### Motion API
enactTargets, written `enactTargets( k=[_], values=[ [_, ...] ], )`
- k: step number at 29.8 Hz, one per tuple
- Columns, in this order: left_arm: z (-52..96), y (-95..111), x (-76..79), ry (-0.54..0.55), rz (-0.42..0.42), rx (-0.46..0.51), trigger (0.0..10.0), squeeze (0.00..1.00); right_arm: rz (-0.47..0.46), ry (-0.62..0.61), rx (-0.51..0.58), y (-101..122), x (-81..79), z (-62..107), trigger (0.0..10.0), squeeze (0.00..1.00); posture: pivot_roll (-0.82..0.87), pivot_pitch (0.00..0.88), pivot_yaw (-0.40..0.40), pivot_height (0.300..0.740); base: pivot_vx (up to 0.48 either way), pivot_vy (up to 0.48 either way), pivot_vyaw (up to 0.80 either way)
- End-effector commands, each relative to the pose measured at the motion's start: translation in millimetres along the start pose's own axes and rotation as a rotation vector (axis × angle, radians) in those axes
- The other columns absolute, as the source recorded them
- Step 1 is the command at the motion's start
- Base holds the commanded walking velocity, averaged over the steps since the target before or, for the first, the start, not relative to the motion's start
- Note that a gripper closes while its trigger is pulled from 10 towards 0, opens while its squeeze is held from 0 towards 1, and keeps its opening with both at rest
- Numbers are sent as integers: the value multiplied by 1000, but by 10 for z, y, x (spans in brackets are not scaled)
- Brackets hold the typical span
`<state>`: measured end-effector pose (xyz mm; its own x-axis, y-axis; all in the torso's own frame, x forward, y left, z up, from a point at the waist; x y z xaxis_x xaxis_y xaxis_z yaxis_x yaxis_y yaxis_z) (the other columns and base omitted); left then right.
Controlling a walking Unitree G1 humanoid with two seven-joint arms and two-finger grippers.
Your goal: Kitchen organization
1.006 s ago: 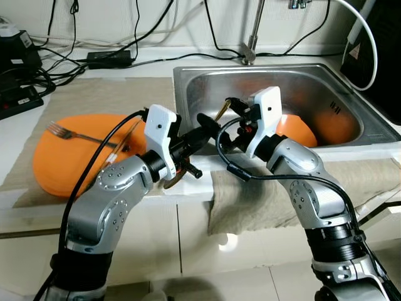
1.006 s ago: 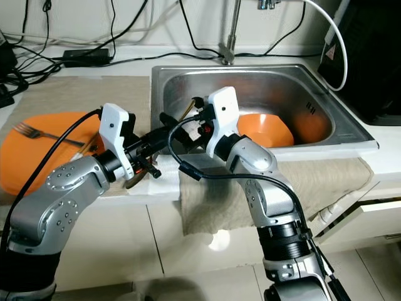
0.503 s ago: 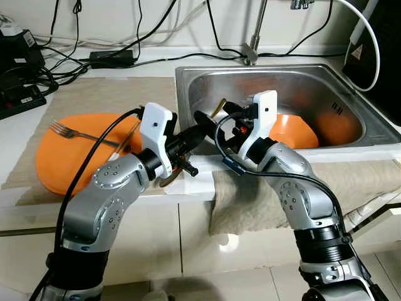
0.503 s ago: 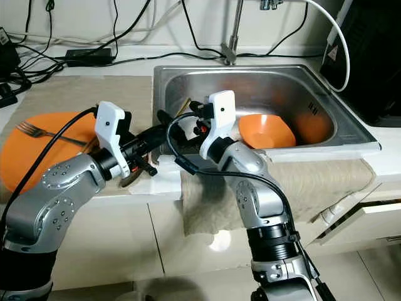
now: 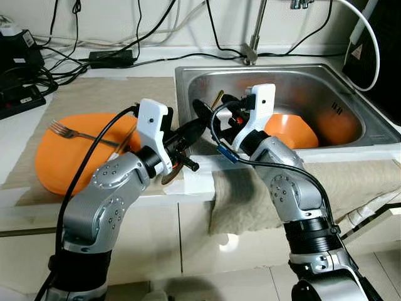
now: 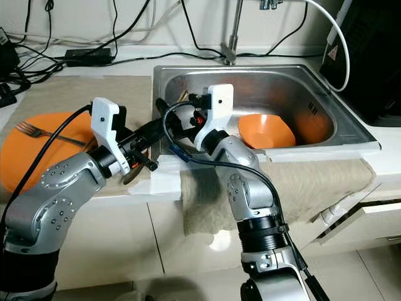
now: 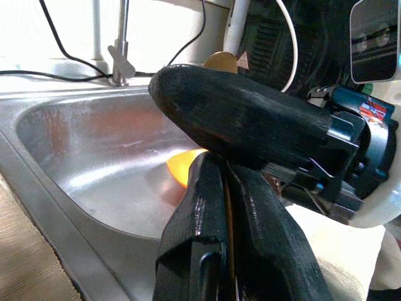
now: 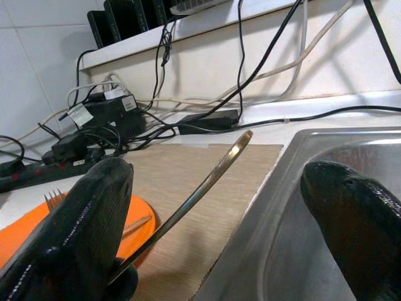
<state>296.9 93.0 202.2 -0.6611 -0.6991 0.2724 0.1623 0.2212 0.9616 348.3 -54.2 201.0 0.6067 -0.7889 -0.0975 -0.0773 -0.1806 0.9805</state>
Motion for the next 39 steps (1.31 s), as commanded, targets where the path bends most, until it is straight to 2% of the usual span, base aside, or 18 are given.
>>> enactTargets(
  k=[1, 2, 11, 26, 39],
  values=[
    [-16, 188, 282, -137, -29, 81, 0, 12, 6, -89, -101, -199, 125, 30, 2588, 0, 96, 14, 4, 740, 0, 0, 0],
    [-17, 192, 289, -140, -28, 82, 0, 8, 5, -92, -103, -204, 124, 27, 0, 0, 95, 14, 3, 740, 0, 0, 0],
    [-32, 221, 309, -148, -16, 87, 0, 8, -5, -83, -123, -265, 57, -10, 0, 0, 93, 23, 10, 740, 0, 0, 0],
    [-36, 192, 319, -153, -25, 64, 0, 0, -33, -103, -118, -255, 85, -8, 0, 0, 89, 29, 10, 740, 0, 0, 0],
    [-47, 190, 250, -125, -52, 55, 0, 0, -36, -115, -119, -260, 94, -9, 0, 0, 88, 27, 10, 740, 0, 0, 0]
  ],
)
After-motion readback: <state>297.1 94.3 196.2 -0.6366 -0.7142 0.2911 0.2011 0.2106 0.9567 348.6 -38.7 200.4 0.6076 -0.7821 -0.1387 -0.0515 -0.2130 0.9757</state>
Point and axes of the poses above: a point about 5 cm out from each wrist's last joint towards the gripper, its own z axis pointing back from the gripper into the wrist, its own y axis along the axis of the wrist's last joint, x = y × z, the point moved 2 cm from there along -z, pointing out of the wrist towards the gripper, and after that the axes turned 8 degrees about z, right-handed, at the moved point
